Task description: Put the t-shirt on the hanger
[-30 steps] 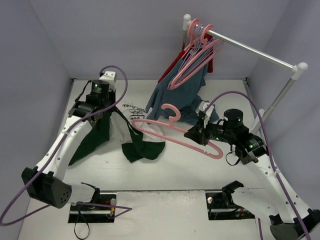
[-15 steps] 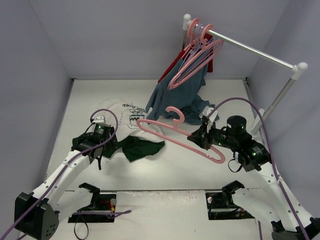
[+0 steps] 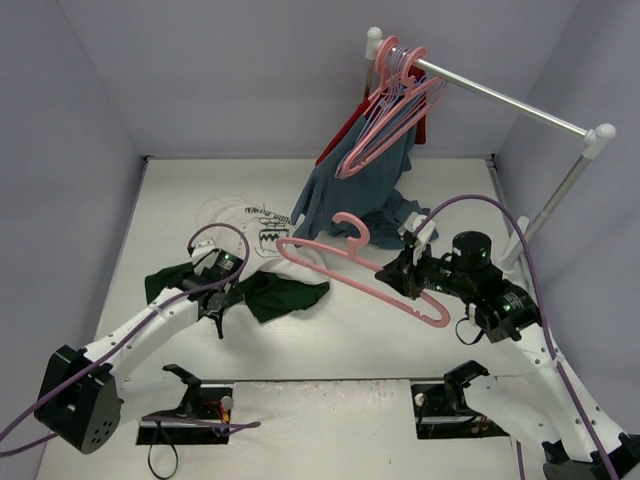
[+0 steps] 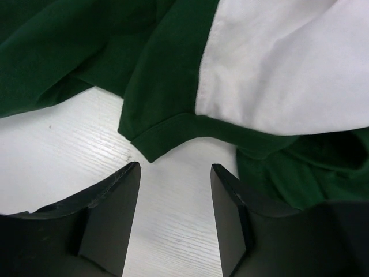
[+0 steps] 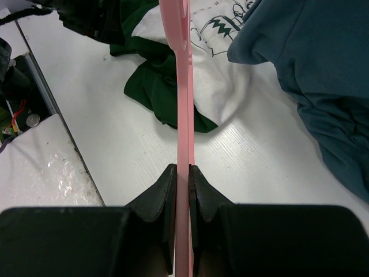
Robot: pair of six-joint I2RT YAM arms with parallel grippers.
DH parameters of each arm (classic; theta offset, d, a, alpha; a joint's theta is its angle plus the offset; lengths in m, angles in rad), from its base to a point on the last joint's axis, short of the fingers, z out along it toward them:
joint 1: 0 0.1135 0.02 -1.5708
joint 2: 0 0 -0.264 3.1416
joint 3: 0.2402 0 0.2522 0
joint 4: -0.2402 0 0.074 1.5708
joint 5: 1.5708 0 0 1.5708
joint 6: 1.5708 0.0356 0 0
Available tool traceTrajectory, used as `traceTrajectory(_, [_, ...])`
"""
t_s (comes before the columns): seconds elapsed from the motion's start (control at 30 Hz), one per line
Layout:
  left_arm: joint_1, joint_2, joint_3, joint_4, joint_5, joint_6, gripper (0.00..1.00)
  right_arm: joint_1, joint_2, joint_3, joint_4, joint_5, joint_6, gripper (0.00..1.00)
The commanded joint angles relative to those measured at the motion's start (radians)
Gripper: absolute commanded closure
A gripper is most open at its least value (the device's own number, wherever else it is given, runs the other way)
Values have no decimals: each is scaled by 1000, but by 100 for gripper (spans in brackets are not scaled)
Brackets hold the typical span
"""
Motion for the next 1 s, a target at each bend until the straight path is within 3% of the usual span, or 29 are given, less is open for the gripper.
traceTrajectory(0.0, [-7, -21, -32, -6, -85, 7, 53, 8, -11, 4, 69, -3, -5, 100])
traceTrajectory(0.67, [-7, 182, -20, 80, -79, 182, 53, 9, -32, -14, 68, 1, -20, 100])
traceTrajectory(0.97, [-3, 209, 0, 79, -92, 186, 62, 9, -46, -22, 67, 9, -20, 100])
